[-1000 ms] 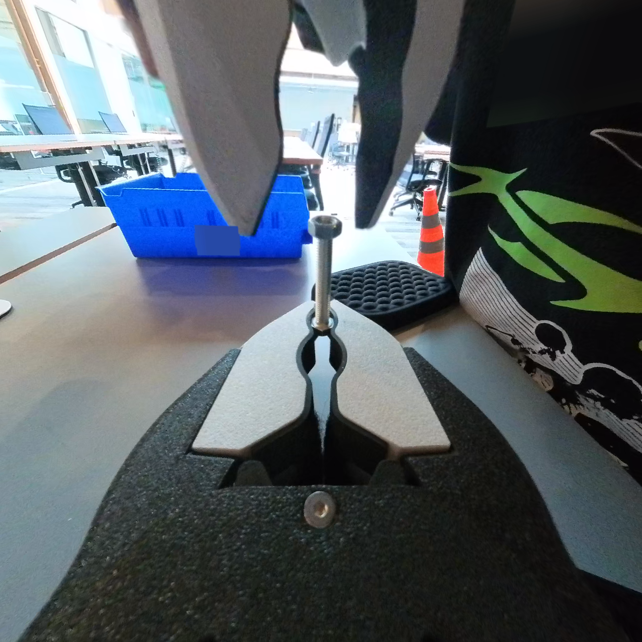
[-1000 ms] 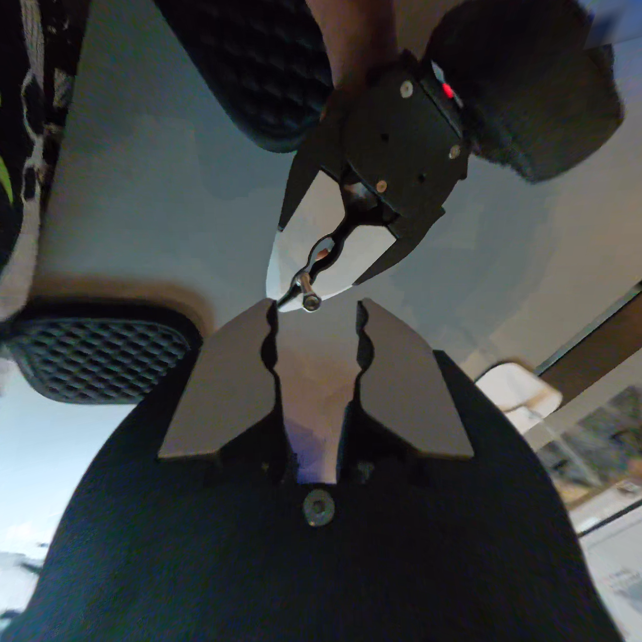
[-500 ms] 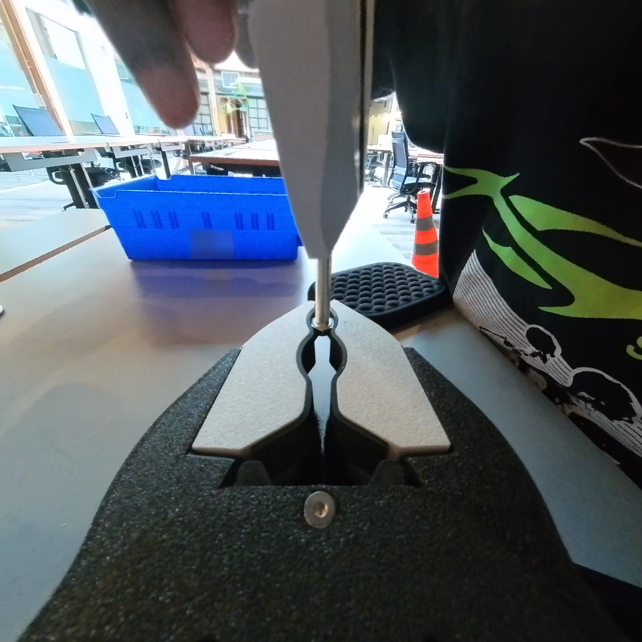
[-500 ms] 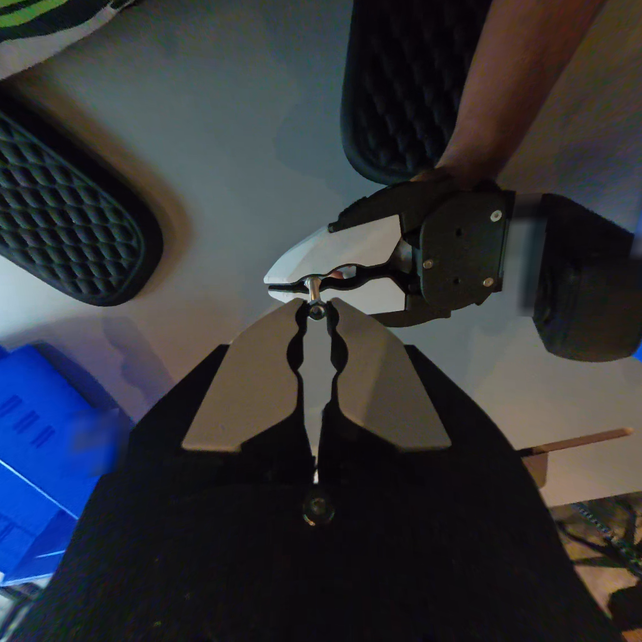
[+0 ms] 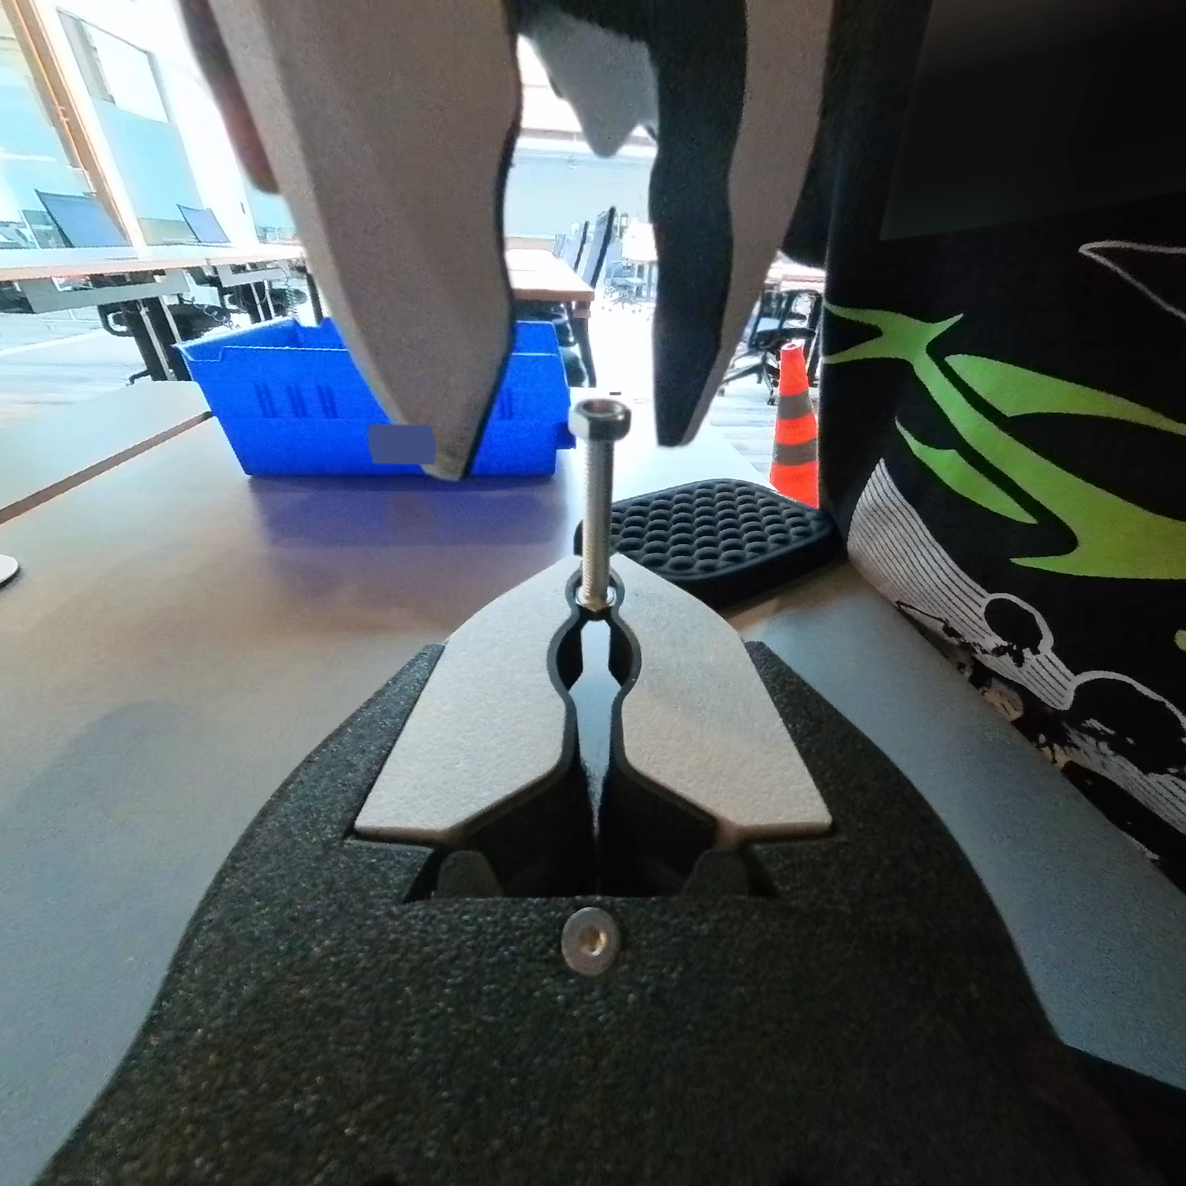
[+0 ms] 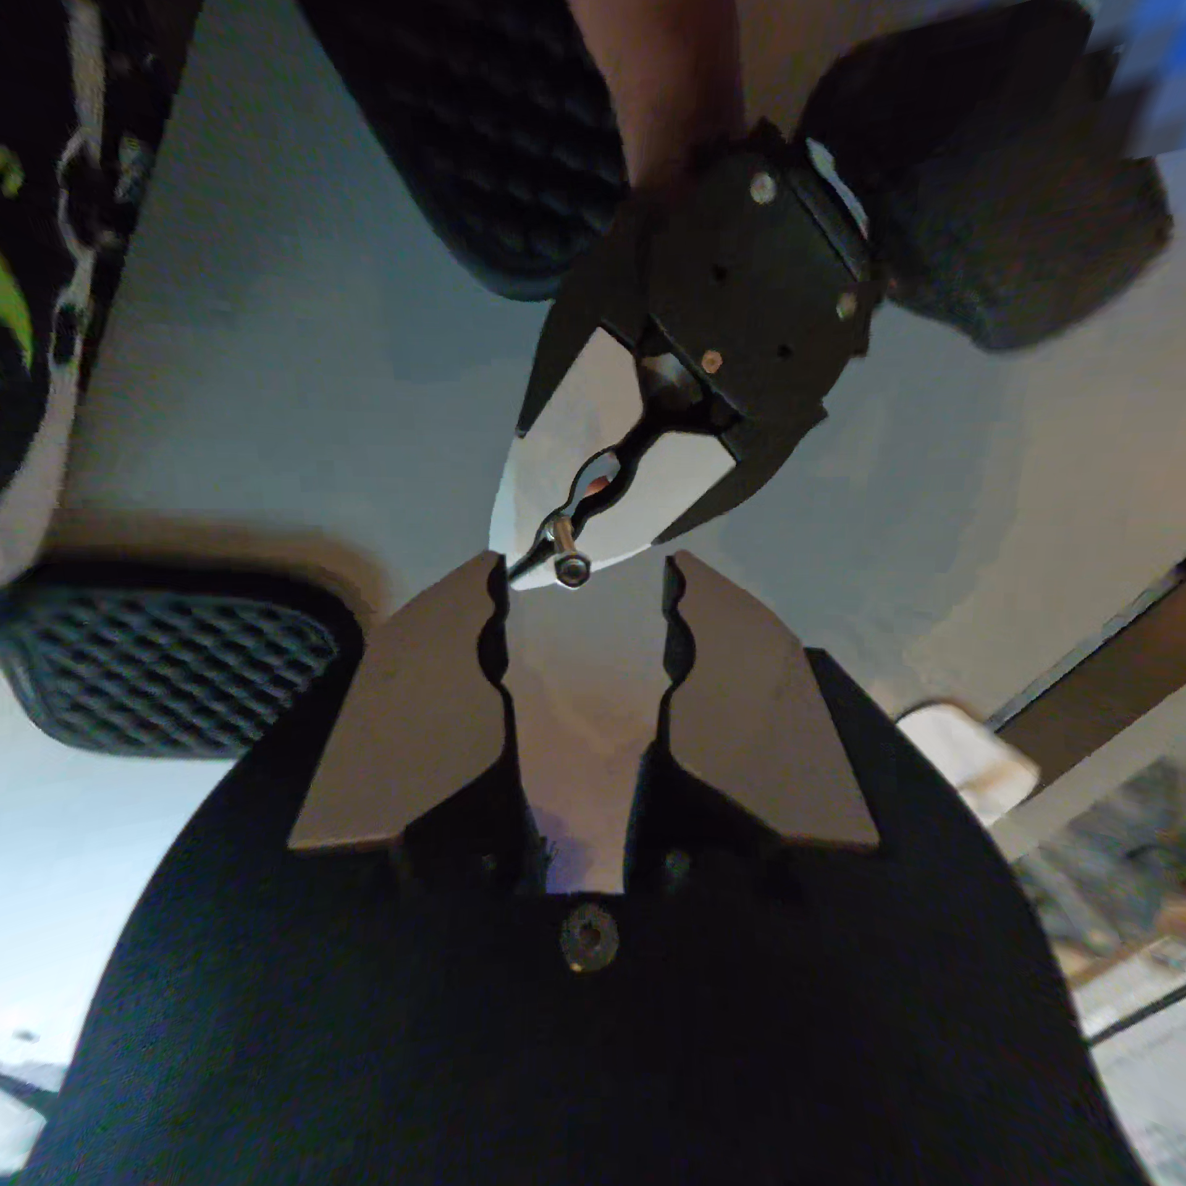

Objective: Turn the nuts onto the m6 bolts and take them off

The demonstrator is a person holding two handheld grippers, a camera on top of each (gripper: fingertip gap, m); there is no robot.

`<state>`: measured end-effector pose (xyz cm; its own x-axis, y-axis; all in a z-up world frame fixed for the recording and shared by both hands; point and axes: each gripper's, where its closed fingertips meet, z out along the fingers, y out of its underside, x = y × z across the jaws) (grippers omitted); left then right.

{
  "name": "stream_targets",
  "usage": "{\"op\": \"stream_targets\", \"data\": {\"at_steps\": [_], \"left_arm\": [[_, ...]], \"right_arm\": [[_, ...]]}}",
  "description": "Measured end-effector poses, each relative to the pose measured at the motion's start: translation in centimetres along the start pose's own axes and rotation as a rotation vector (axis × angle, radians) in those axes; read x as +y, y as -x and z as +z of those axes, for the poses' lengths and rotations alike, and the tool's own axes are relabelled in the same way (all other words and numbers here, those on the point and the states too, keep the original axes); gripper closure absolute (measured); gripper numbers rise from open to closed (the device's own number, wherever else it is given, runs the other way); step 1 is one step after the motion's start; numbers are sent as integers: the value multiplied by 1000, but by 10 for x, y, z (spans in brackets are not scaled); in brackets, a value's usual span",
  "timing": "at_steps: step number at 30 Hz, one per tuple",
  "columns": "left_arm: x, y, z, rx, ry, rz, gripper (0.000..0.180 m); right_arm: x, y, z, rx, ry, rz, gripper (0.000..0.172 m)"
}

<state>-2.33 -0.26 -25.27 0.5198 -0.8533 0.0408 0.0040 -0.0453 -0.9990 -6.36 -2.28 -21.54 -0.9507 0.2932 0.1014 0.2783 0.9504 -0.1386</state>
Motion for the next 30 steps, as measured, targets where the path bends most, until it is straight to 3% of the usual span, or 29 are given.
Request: {"op": "stream_targets", "data": {"at_steps": [5, 9, 13, 18, 24, 27, 30], "left_arm": [[-1, -1, 0, 9, -6, -3, 178], [-1, -1, 0, 14, -7, -3, 178], [-1, -1, 0, 16, -5, -3, 178], [-2, 1, -1, 0, -14, -9, 179], [0, 4, 0, -25, 2, -3, 178], [0, 3, 0, -22, 4, -1, 178], [0, 2, -1, -16, -2, 2, 178]], "right_arm": [[-2, 8, -8, -105, -26, -540, 140], [-2, 11, -4, -205, -4, -628, 148], [-3, 5, -1, -185, 17, -678, 162], [-2, 2, -1, -124, 19, -440, 162], [2, 1, 0, 12, 64, 154, 162], [2, 1, 0, 54, 57, 179, 162], [-2, -1, -3, 46, 43, 36, 136]]}}
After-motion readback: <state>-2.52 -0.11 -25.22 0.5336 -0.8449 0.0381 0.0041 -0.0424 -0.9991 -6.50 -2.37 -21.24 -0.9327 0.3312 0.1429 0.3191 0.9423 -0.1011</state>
